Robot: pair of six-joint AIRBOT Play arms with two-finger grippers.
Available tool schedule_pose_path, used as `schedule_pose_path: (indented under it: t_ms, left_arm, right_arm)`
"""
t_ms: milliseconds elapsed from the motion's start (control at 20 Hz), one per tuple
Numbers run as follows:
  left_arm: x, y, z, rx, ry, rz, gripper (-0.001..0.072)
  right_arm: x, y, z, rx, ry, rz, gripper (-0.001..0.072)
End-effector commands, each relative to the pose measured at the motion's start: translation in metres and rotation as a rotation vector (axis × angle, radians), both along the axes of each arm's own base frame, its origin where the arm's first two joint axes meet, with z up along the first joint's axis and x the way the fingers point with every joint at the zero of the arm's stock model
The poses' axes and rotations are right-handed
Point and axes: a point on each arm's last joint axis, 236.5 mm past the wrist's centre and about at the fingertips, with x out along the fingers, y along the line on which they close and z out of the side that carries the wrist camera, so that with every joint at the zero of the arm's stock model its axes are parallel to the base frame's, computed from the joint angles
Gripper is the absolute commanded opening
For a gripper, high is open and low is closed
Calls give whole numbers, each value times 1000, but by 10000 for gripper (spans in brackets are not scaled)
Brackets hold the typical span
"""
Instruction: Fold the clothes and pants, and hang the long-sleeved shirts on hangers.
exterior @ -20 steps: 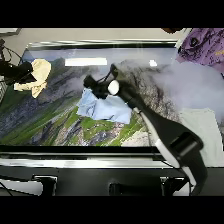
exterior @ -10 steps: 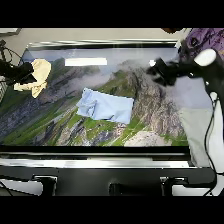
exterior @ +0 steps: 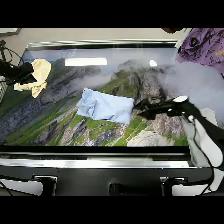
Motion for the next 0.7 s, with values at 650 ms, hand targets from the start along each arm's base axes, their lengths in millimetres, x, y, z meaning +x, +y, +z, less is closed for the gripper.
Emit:
schedule_pose_path:
  t_ms: [650]
  left_arm:
    - [0, 0, -3, -1, 6, 0, 23]
  right_arm:
    - [39, 38, -21, -44, -167, -60, 248]
